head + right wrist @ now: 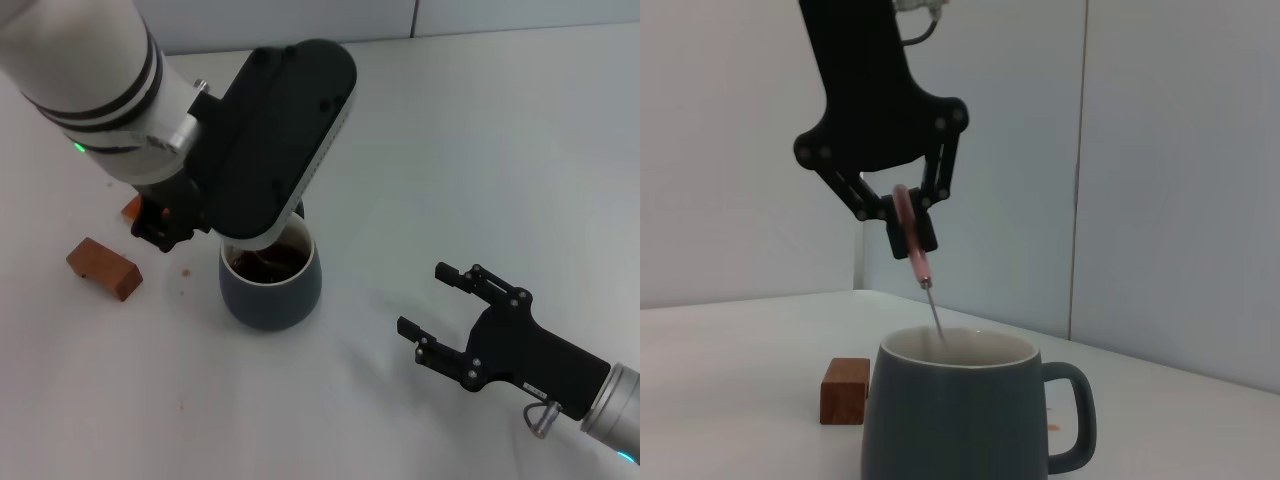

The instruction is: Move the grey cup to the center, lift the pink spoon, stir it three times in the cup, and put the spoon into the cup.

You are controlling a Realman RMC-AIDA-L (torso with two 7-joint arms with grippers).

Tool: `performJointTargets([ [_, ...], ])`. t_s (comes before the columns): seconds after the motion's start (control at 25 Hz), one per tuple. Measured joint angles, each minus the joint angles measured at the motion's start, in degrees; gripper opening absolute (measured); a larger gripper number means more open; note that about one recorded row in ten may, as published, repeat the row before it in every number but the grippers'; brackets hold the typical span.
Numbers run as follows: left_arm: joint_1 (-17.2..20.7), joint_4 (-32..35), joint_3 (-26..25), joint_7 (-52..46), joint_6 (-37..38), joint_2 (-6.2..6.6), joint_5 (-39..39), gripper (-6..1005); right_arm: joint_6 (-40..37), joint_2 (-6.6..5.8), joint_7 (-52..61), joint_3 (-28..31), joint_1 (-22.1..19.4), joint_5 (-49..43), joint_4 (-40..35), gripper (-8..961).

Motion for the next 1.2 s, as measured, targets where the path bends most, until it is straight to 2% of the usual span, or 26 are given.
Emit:
performJointTargets([
  [0.48,0.87,1.37,0.07,-4.14,-4.53,0.01,-3.7,255,-0.5,0.0,0.23,0.0,-0.24,0.0,-0.52,759],
  [0.6,1.58,1.68,-1.64,-4.08,-5.9,0.08,-5.71,257,-0.51,0.0,0.33,0.0,-0.26,-0.01,-0.56,759],
  [0.64,1.85,1.94,-3.0,-3.93,-6.33,0.16,-7.02,287,-0.51,0.0,0.34,0.0,-0.26,-0.01,-0.58,759],
  [0.72,2.39,2.51,-6.81,-3.34,-7.4,0.32,-11.09,347,-0.51,0.0,0.36,0.0,-0.27,0.0,-0.68,759],
  [0.8,3.25,2.98,-13.05,-1.61,-8.61,0.47,-17.41,406,-0.52,0.0,0.36,0.0,-0.27,0.0,-0.72,759],
  [0.84,3.25,2.98,-13.05,-1.61,-8.61,0.47,-17.41,436,-0.53,0.0,0.35,0.0,-0.26,0.0,-0.75,759],
  [0.88,4.2,2.75,-20.74,0.67,-9.27,0.59,-25.9,466,-0.52,0.0,0.34,0.0,-0.26,-0.01,-0.78,759],
  [1.0,6.1,0.82,-31.19,4.04,-9.57,0.75,-37.72,556,-0.56,0.0,0.33,0.08,-0.26,0.0,-0.81,758],
  [1.04,6.1,0.82,-31.19,4.04,-9.57,0.75,-37.72,586,-0.6,0.01,0.33,0.13,-0.26,0.01,-0.82,758],
  [1.08,8.07,-1.62,-37.47,7.12,-10.03,0.79,-45.72,617,-0.75,0.01,0.33,0.16,-0.26,0.01,-0.87,758],
  [1.12,9.05,-3.12,-40.24,8.58,-10.25,0.85,-49.16,647,-1.33,0.01,0.33,0.21,-0.27,0.02,-0.98,758],
  [1.16,9.05,-3.12,-40.24,8.58,-10.25,0.85,-49.16,677,-1.33,0.01,0.33,0.21,-0.27,0.02,-0.98,758],
  [1.2,10.38,-5.79,-44.11,10.73,-10.43,1.01,-53.67,707,-2.2,0.01,0.33,0.23,-0.33,0.09,-1.27,758],
])
